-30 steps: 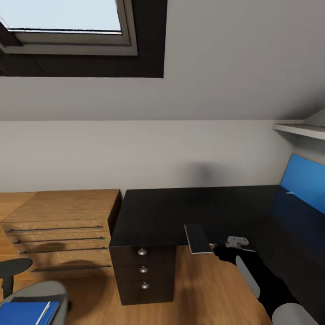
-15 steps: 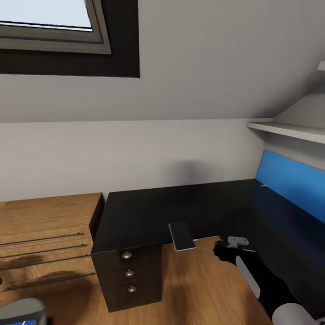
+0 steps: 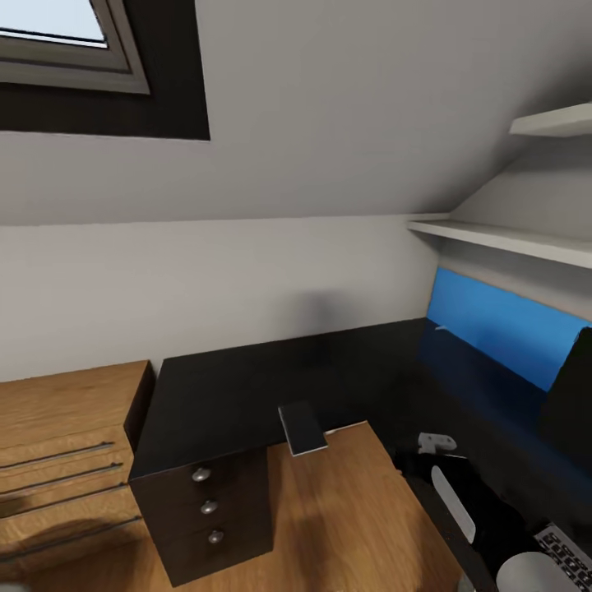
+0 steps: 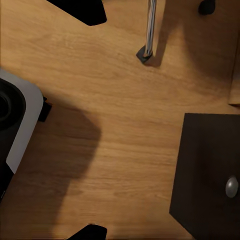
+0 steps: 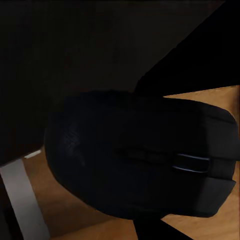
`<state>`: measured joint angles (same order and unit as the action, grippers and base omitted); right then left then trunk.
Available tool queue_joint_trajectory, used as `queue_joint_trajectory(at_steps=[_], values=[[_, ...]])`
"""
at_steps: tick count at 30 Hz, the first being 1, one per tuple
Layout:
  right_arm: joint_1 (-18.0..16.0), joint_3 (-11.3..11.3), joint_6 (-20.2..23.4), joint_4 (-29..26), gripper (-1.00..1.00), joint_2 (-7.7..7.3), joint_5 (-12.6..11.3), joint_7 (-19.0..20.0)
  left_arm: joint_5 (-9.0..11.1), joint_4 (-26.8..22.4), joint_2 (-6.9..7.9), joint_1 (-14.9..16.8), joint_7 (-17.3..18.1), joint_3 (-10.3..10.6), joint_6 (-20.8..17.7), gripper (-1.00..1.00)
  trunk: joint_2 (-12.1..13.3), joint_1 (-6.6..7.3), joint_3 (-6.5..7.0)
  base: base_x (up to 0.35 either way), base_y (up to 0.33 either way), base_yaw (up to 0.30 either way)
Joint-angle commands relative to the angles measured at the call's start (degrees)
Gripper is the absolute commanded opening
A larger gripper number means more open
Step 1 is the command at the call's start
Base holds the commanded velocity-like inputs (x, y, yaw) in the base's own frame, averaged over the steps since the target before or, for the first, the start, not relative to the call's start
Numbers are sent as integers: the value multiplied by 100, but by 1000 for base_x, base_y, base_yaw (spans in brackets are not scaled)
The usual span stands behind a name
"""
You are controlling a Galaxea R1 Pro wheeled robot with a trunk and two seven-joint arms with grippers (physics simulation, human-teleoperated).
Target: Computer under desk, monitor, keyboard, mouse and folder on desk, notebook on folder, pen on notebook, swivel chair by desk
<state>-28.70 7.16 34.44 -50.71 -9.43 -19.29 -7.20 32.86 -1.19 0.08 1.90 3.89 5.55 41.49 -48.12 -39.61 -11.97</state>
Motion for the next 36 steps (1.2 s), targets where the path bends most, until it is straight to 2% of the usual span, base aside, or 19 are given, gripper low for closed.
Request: queue_joint_trajectory(at_steps=[1, 5, 9, 30, 36], values=[[-5, -94, 45, -4, -100, -6, -80, -184, 62, 4, 1, 3, 31, 43, 17, 100, -7, -1, -9, 0, 0, -260], [-8, -565, 120, 6, -100, -6, -77, -552, 62, 4, 1, 3, 32, 43, 17, 100, -7, -1, -9, 0, 0, -260], [-10, -760, 155, 8, -100, -6, -76, -681, 62, 4, 1, 3, 30, 43, 18, 100, -7, -1, -9, 0, 0, -260], [-9, -810, 252, 18, -100, 2, -67, -739, 62, 4, 1, 3, 30, 43, 18, 100, -7, -1, -9, 0, 0, -259], [-5, -809, 278, 18, -100, 2, -66, -723, 62, 4, 1, 3, 29, 43, 18, 100, -7, -1, -9, 0, 0, -117]])
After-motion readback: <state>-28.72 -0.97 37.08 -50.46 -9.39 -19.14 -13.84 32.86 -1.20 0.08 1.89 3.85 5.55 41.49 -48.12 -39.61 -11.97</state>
